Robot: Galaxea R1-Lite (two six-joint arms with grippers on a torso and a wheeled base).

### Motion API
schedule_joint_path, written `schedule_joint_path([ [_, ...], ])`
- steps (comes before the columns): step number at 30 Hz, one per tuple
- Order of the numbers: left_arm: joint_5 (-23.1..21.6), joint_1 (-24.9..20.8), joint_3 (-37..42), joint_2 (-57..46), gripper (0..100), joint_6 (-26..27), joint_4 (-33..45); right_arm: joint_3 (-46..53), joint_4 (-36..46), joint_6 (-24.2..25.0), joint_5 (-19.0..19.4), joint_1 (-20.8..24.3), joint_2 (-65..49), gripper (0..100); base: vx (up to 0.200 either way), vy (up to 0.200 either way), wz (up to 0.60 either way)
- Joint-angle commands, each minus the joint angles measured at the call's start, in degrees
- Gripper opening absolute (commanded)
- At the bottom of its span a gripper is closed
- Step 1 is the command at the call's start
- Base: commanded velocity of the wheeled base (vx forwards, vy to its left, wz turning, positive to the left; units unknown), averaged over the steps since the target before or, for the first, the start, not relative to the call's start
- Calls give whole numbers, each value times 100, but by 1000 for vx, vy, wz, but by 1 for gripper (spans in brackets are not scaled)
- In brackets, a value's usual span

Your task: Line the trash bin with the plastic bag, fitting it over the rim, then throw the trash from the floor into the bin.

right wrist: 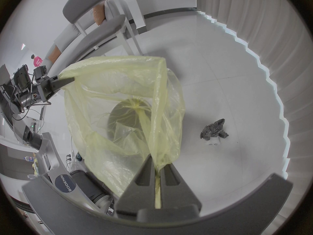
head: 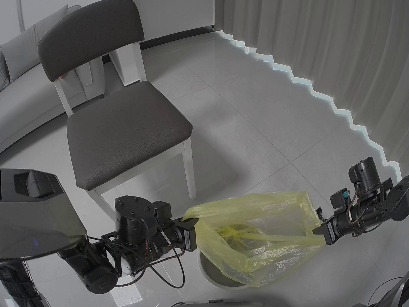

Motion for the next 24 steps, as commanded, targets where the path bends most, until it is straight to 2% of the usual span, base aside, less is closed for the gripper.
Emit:
schedule_joint_path([
  [1, 22, -17, 207, 79, 0, -1, -24, 16, -15, 5, -7, 173, 274, 0, 0, 0, 0],
  [7, 48, 36, 849, 44, 0, 8, -586, 130, -182, 67, -60, 489, 379, 0, 0, 0, 0],
  [14, 30, -25, 1534, 17, 0, -1, -1237, 490, -120, 23, -121, 577, -25, 0, 0, 0, 0],
  [24, 39, -456, 2070, 123, 0, -186, -1632, 1070, -111, 32, -147, 691, -298, 0, 0, 0, 0],
])
